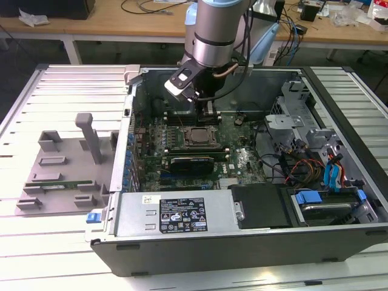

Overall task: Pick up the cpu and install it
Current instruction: 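Close the cpu cover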

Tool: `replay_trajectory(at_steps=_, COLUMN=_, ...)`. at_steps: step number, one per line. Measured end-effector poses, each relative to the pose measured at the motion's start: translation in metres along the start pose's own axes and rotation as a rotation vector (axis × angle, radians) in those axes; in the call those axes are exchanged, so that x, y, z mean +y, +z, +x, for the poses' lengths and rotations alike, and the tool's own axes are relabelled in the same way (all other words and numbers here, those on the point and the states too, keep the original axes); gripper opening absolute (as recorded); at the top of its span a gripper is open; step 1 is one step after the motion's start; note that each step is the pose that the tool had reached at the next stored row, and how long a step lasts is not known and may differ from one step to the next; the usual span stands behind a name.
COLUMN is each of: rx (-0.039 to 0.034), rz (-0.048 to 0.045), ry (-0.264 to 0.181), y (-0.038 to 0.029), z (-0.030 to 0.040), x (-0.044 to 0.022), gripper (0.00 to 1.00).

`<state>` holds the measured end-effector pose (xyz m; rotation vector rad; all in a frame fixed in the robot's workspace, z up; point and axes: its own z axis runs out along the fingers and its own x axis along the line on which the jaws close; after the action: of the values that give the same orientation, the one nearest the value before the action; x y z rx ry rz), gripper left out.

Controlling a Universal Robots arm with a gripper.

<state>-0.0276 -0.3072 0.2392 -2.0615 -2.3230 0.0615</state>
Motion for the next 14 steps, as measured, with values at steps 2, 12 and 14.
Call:
replay_trajectory(at_steps=2, rx=0.0001, rz=-0.0001, ry=0.0, y=-0.0031, z=0.0, x=-0.0002, gripper=0.11)
replay_trajectory(at_steps=12, rx=0.0, rz=0.0, ry=0.0, y=-0.0207, z=0.0, x=-0.0011, gripper=0.11)
replay_trajectory(at_steps=14, rx=0.0, rz=0.0, ry=0.0, y=-0.0257, z=0.0, x=-0.0014, gripper=0.11)
